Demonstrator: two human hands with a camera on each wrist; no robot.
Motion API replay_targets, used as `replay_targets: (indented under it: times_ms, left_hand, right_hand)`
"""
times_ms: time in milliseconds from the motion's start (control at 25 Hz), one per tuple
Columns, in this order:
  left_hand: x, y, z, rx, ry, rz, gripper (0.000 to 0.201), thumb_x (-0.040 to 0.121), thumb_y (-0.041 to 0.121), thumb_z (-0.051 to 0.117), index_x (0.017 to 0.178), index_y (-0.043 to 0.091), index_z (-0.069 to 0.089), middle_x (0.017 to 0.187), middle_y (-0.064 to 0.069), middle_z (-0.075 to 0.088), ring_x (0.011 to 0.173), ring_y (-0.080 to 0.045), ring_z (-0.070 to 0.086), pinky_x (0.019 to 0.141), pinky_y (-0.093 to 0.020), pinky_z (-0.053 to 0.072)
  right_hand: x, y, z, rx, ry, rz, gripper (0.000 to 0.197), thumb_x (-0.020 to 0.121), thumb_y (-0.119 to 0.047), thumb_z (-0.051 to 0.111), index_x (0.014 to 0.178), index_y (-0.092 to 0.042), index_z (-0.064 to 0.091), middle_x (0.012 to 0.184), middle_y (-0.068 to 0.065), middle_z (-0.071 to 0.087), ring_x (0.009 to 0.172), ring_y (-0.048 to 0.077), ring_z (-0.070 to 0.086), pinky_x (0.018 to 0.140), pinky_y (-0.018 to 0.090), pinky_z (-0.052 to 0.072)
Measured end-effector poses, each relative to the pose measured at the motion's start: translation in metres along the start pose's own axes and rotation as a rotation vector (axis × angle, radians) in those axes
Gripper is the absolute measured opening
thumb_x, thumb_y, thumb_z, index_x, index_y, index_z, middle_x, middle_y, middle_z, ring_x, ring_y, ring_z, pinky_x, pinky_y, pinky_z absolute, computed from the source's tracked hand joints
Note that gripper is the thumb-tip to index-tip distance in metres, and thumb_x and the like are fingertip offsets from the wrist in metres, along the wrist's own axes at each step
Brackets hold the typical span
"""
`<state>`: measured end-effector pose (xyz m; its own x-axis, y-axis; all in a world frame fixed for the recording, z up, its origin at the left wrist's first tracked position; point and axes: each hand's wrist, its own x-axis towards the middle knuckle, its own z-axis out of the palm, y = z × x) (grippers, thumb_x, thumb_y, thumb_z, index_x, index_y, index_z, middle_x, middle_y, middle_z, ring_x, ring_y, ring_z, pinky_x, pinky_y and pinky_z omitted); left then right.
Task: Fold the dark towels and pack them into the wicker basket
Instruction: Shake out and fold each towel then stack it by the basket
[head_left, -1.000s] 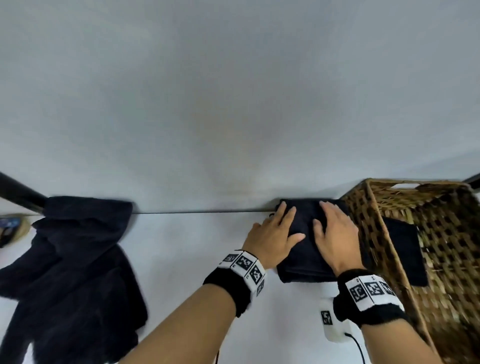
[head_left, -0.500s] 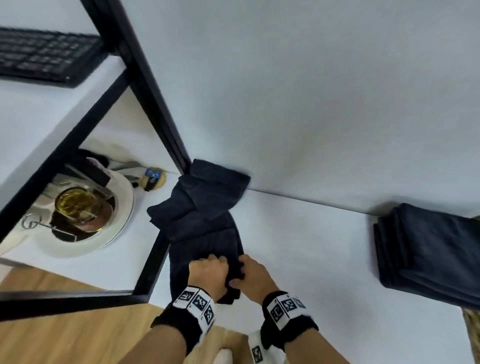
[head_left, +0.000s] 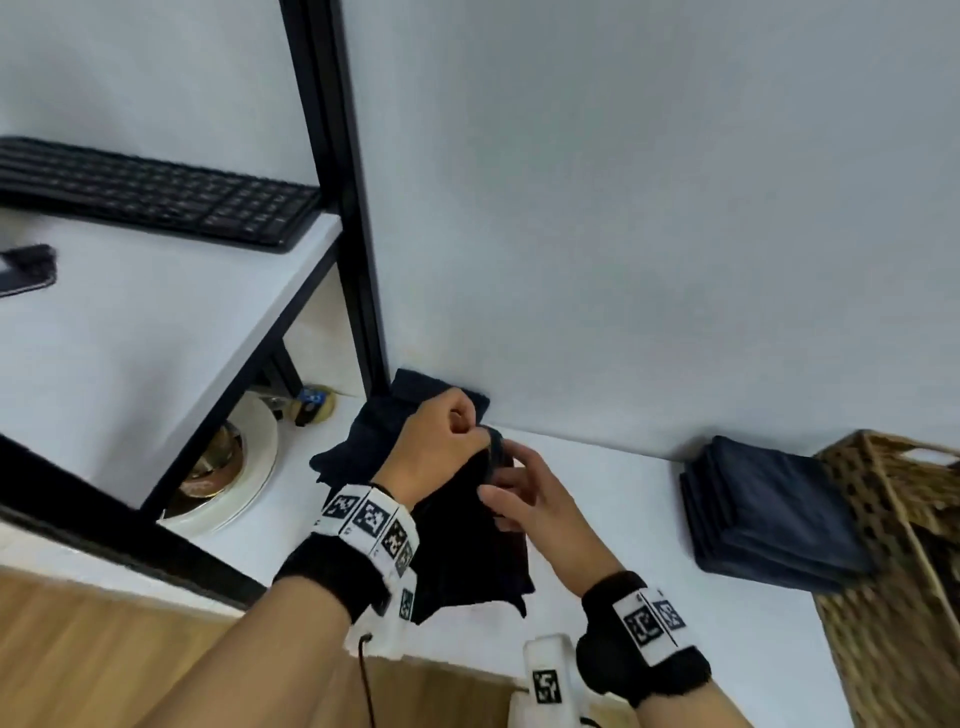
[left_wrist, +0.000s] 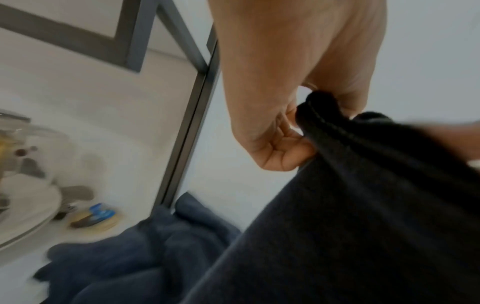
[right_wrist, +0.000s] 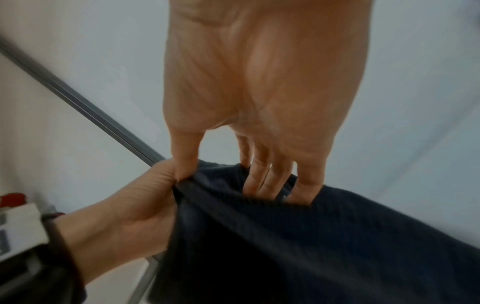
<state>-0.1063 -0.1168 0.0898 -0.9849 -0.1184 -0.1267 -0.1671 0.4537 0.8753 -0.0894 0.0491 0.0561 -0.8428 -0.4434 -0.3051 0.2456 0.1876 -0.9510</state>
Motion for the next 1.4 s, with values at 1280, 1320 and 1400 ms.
replay_targets:
  times_ms: [1280, 1320, 1400]
  left_hand:
    - [-0.025, 0.257, 0.024, 0.141, -0.046, 0.588, 0.033, 0.08, 0.023, 0.073, 0.112, 0.027, 0.068, 0.103, 0.01, 0.071, 0.096, -0.005, 0.065, 0.085, -0.02, 0.05]
    - [-0.025, 0.26, 0.022, 0.105, 0.004, 0.587, 0.023, 0.082, 0.02, 0.069, 0.104, 0.025, 0.073, 0.097, 0.01, 0.073, 0.093, -0.005, 0.066, 0.083, -0.021, 0.051]
    - [-0.021, 0.258, 0.011, 0.033, 0.083, 0.548, 0.013, 0.085, 0.018, 0.066, 0.09, 0.025, 0.076, 0.086, 0.009, 0.074, 0.085, -0.006, 0.068, 0.079, -0.026, 0.054]
  right_hand:
    - [-0.093, -0.228, -0.153, -0.272, 0.307, -0.474, 0.01, 0.084, -0.019, 0.07, 0.089, -0.009, 0.07, 0.082, 0.011, 0.07, 0.072, 0.016, 0.065, 0.069, 0.031, 0.053]
    - [-0.092, -0.223, -0.157, -0.215, 0.302, -0.464, 0.014, 0.085, -0.022, 0.071, 0.091, -0.009, 0.069, 0.08, 0.01, 0.068, 0.071, 0.016, 0.064, 0.067, 0.031, 0.051]
    - [-0.094, -0.201, -0.169, -0.247, 0.245, -0.379, 0.019, 0.085, -0.025, 0.072, 0.094, -0.01, 0.066, 0.079, 0.005, 0.067, 0.07, 0.015, 0.064, 0.06, 0.027, 0.05]
